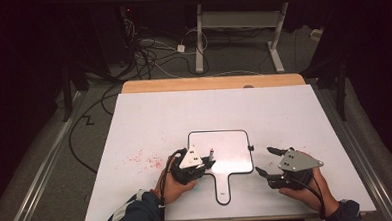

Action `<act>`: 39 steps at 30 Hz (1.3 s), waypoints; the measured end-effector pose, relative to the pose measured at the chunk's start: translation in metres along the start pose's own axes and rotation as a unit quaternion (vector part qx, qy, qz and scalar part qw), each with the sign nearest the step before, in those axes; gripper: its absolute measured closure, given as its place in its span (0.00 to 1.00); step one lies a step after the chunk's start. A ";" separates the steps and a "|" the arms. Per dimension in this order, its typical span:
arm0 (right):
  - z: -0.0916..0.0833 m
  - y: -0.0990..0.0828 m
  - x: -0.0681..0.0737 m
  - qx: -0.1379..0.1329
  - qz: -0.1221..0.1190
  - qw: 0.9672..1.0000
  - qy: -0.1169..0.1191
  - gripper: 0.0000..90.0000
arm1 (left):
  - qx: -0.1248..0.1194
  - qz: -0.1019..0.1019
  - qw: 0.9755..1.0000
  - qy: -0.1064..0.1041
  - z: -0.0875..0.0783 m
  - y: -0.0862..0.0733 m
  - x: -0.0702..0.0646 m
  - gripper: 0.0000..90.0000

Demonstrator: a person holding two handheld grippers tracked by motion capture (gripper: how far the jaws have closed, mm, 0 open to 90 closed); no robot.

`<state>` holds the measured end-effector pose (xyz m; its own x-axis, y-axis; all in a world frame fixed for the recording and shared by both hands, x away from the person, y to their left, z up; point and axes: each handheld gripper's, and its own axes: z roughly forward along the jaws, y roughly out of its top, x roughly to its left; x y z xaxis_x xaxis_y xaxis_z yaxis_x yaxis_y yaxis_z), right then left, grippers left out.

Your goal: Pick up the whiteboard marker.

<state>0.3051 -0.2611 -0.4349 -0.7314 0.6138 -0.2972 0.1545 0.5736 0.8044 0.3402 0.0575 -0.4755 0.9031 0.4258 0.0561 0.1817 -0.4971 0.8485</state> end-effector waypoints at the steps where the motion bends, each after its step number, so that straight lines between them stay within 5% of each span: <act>1: 0.000 0.000 0.000 0.000 0.000 1.000 0.000 0.32 | 0.002 -0.004 1.000 -0.003 0.001 0.000 -0.003 0.87; 6: 0.002 0.001 0.001 0.000 -0.005 1.000 0.003 0.32 | -0.002 -0.001 1.000 -0.013 0.010 0.006 -0.009 0.88; 9: 0.002 0.001 0.002 0.001 -0.007 1.000 0.004 0.32 | 0.009 0.029 0.999 -0.010 0.013 0.010 -0.013 0.88; 22: 0.001 0.000 0.003 0.004 -0.014 1.000 -0.003 0.32 | 0.032 0.027 0.999 0.000 -0.025 -0.013 0.010 0.87; 29: 0.003 0.001 0.004 0.006 -0.014 1.000 -0.002 0.32 | 0.031 0.003 0.999 0.025 -0.038 -0.024 0.024 0.87; 36: 0.003 0.001 0.004 0.005 -0.018 1.000 -0.004 0.32 | 0.026 -0.008 0.999 0.035 -0.027 -0.021 0.028 0.87; 39: 0.003 0.002 0.003 0.003 -0.022 1.000 -0.005 0.32 | 0.024 -0.007 1.000 0.016 -0.015 -0.016 0.021 0.87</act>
<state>0.3046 -0.2568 -0.4359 -0.7307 0.5934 -0.3376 0.1264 0.6035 0.7873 0.3503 0.0855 -0.4795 0.8878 0.4559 0.0623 0.2127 -0.5266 0.8231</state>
